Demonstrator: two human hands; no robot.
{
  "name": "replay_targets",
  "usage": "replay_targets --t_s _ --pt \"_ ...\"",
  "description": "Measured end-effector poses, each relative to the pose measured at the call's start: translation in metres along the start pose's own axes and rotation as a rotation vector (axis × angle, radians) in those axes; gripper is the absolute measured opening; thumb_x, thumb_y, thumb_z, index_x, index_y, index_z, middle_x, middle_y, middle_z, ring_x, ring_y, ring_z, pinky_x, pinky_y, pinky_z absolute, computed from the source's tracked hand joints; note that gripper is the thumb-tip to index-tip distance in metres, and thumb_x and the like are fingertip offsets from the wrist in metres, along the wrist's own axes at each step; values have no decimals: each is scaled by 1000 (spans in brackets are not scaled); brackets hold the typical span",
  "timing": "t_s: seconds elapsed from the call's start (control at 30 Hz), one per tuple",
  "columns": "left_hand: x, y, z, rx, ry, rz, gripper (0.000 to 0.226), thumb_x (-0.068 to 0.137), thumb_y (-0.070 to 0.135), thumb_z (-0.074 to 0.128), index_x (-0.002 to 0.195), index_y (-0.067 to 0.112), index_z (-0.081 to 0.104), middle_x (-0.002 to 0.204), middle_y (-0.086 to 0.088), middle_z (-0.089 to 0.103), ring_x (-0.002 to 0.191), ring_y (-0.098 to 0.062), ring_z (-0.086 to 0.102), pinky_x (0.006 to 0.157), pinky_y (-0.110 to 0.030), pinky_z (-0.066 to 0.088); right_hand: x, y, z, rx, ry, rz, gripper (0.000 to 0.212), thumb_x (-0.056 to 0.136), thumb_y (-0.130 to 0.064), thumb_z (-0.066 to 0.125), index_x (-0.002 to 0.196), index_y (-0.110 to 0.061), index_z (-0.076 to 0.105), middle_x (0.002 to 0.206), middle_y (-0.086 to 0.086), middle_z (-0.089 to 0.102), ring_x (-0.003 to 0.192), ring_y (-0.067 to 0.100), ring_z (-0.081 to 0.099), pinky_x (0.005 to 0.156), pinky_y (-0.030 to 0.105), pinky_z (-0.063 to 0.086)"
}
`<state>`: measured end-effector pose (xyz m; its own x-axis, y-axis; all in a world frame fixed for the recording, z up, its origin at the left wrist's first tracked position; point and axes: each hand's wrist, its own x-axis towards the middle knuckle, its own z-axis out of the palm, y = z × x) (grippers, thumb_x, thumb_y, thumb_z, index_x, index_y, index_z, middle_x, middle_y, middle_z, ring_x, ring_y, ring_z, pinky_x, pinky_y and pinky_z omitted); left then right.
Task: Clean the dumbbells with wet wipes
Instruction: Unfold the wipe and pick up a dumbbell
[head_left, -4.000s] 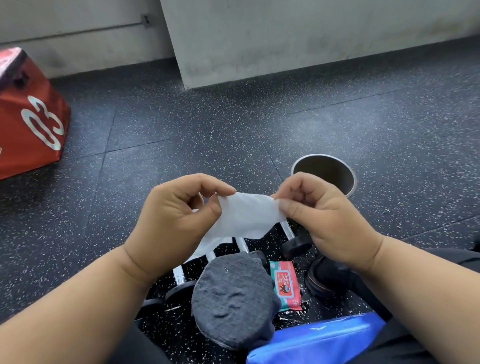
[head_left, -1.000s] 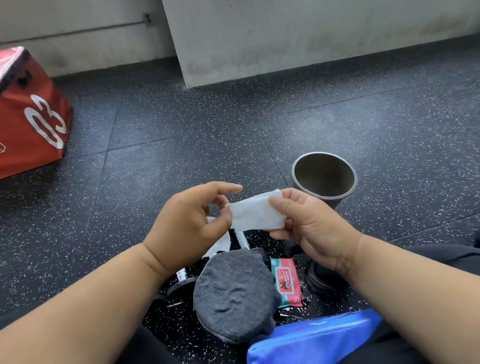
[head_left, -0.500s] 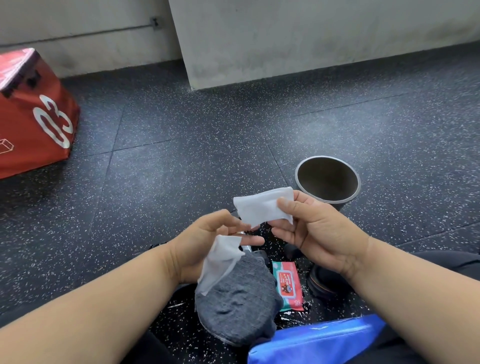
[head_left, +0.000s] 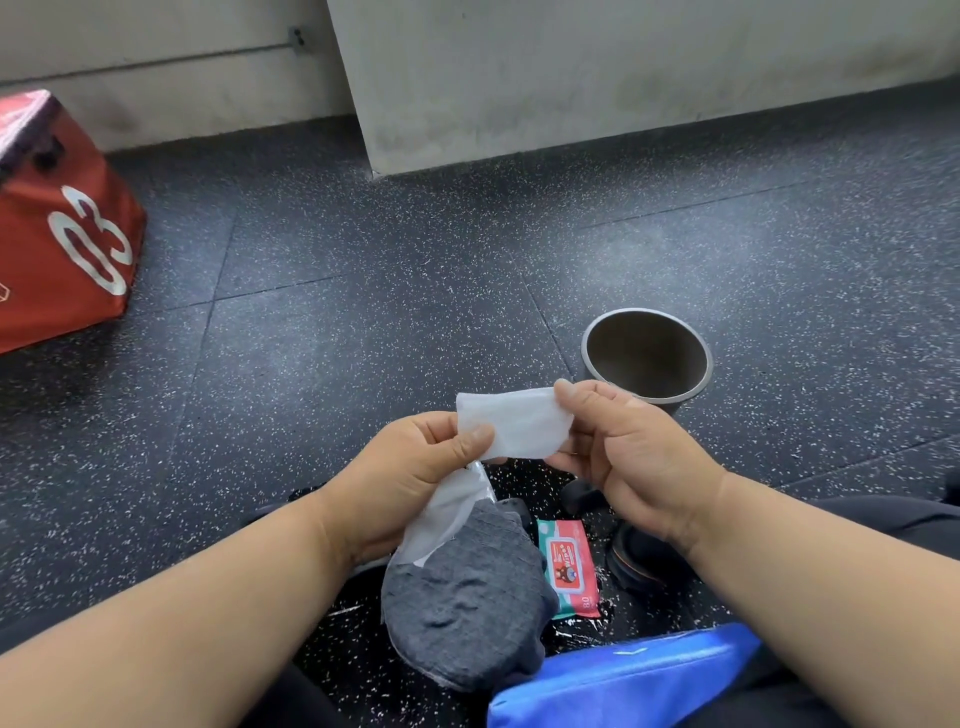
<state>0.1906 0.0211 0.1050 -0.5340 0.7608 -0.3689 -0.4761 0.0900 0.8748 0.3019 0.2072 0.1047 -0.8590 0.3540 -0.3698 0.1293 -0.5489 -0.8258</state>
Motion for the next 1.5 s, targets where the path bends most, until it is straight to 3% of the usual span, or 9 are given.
replay_targets --t_s 0.13,0.4,0.63,0.83,1.13,1.23,1.3,1.4,1.5 --pt "0 1 -2 169 32 33 8 85 24 79 82 18 82 89 -9 75 69 -15 64 61 -22 54 4 3 -1 32 40 -9 17 86 -36 76 86 -21 67 81 5 65 72 15 64 68 28 61" --pt "0 -7 -1 209 -2 65 15 86 19 77 96 9 75 102 -16 81 90 -20 74 79 -26 62 2 9 2 -27 132 -28 20 106 -35 61 94 -19 64 77 0 69 73 15 69 62 30 59" --pt "1 -13 -4 132 49 50 37 87 21 77 111 -7 72 113 -23 79 93 -21 73 81 -29 61 -1 9 2 -72 38 30 26 91 -34 74 107 -16 66 91 5 73 69 10 65 46 18 49" --pt "1 -19 -5 105 101 4 32 85 35 89 92 7 77 92 -20 69 80 -27 61 77 -39 50 -1 14 0 -61 93 29 17 99 -29 70 92 -16 62 80 6 69 58 12 59 42 19 46" --pt "3 -13 -5 65 81 -106 37 88 38 78 96 2 72 91 -17 72 69 -23 65 64 -27 55 -5 2 0 80 -85 -10 15 89 -22 70 84 -15 58 88 9 67 88 21 70 82 34 61" --pt "4 -10 -12 68 16 -185 68 92 47 77 122 -14 68 126 -34 70 101 -38 70 87 -42 62 -11 -1 4 46 -114 -13 15 92 -19 67 86 -14 54 83 10 72 81 22 75 74 33 64" --pt "4 -7 -13 76 -28 -232 72 91 51 78 127 -9 69 126 -33 71 108 -44 68 100 -56 57 -14 -2 7 3 -119 -26 14 100 -14 60 88 -15 52 87 11 78 80 21 77 69 29 63" --pt "6 -2 -14 69 -32 -249 66 85 52 78 116 -6 76 100 -18 78 90 -34 71 89 -44 61 -16 -1 7 -31 -128 -39 11 102 -11 58 92 -13 55 109 22 79 89 26 79 70 30 63" --pt "6 -5 -14 50 -99 -225 66 86 45 87 118 -10 68 112 -26 70 97 -34 67 88 -42 58 -17 -1 8 -1 -132 -38 7 96 -11 62 92 -11 56 114 24 78 90 28 79 71 33 64"
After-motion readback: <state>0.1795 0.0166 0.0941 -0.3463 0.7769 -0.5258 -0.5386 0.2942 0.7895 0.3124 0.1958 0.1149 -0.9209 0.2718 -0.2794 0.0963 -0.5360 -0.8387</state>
